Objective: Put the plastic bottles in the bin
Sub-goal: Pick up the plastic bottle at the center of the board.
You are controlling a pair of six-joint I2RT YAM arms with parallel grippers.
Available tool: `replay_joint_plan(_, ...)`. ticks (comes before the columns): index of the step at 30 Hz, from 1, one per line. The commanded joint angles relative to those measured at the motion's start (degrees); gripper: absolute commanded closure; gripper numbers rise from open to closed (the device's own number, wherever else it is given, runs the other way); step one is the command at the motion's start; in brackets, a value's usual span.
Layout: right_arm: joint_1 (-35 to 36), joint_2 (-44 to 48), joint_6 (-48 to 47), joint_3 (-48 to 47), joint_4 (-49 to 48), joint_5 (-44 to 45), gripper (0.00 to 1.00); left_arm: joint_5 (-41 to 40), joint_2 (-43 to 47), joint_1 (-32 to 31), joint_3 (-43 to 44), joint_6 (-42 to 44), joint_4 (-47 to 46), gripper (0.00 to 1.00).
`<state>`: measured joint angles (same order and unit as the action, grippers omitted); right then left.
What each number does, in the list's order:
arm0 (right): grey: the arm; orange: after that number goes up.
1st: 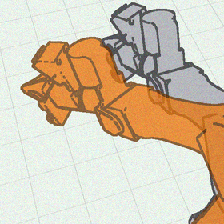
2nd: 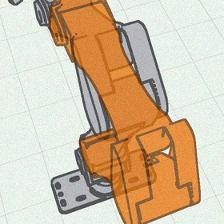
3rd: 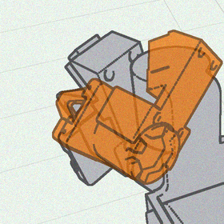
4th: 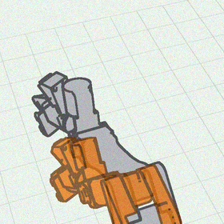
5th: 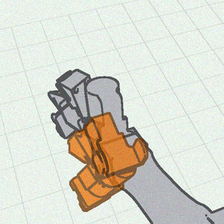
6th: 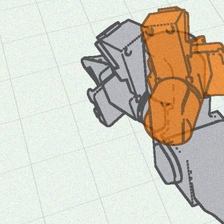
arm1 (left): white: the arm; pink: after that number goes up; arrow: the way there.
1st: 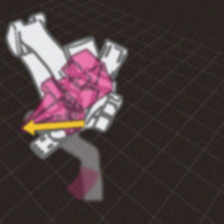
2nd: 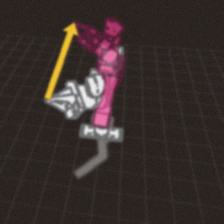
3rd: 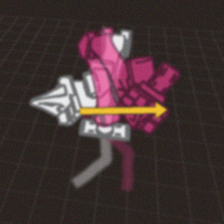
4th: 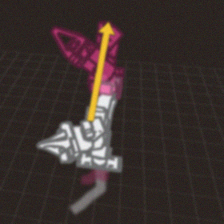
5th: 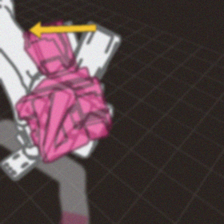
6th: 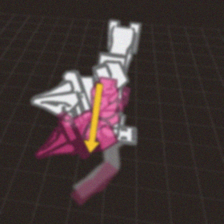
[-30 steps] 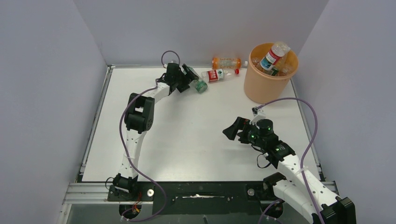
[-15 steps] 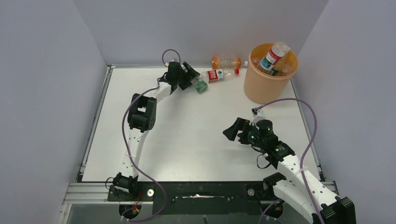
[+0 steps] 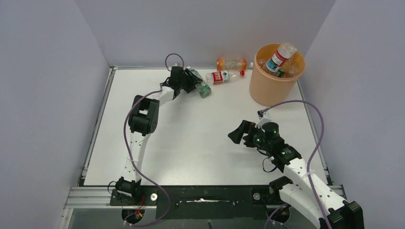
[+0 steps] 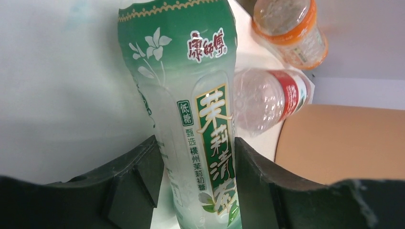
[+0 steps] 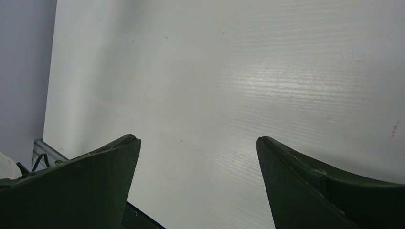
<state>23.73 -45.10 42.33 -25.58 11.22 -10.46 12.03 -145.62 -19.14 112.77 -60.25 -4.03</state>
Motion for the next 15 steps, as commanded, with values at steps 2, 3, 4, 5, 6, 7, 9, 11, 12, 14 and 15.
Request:
replay_joint_plan(2, 0.38, 1.73, -0.52, 0.36, -1.6, 1.21, 0.02, -0.21, 9.51, -0.11, -11.33, 3.89, -2.66, 0.59)
replay_joint_plan(3, 0.46, 1.89, -0.35, 0.62, -1.75, 1.15, 0.02, 0.04, 11.53, -0.11, -14.01, 4.16, -3.76, 0.59)
replay_joint_plan(4, 0.53, 1.96, -0.18, 0.95, -1.92, 1.07, 0.02, 0.32, 13.56, -0.18, -16.92, 4.4, -4.93, 0.59)
replay_joint_plan(5, 0.59, 2.02, 0.05, 1.2, -2.05, 1.0, 0.02, 0.75, 15.48, -0.2, -19.64, 4.65, -5.85, 0.6)
replay_joint_plan(6, 0.62, 2.09, 0.16, 1.42, -2.16, 1.04, 0.02, 1.17, 17.65, -0.2, -22.41, 4.9, -6.94, 0.6)
replay_joint_plan(7, 0.76, 2.2, 0.35, 1.77, -2.23, 1.03, 0.02, 1.54, 19.66, -0.32, -25.34, 5.1, -7.98, 0.61)
replay_joint_plan(9, 0.86, 2.68, 0.75, 2.53, -2.7, 1.05, 0.02, 2.46, 23.65, -0.86, -30.82, 6.28, -8.86, 0.62)
replay_joint_plan(11, 0.97, 3.11, 1.13, 3.48, -3.31, 1.13, 0.02, 2.95, 27.47, -1.63, -34.59, 7.86, -8.59, 0.62)
replay_joint_plan(12, 1.14, 3.2, 1.29, 3.9, -3.66, 1.14, 0.02, 3.08, 30.0, -2.04, -36.44, 8.57, -8.4, 0.62)
replay_joint_plan(14, 1.22, 2.94, 1.53, 4.58, -4.44, 0.94, 0.02, 3.24, 33.57, -3.01, -39.54, 10.28, -7.45, 0.62)
replay_joint_plan(15, 1.32, 2.69, 1.61, 4.77, -4.73, 0.8, 0.02, 3.14, 35.3, -3.58, -40.93, 11.13, -6.81, 0.62)
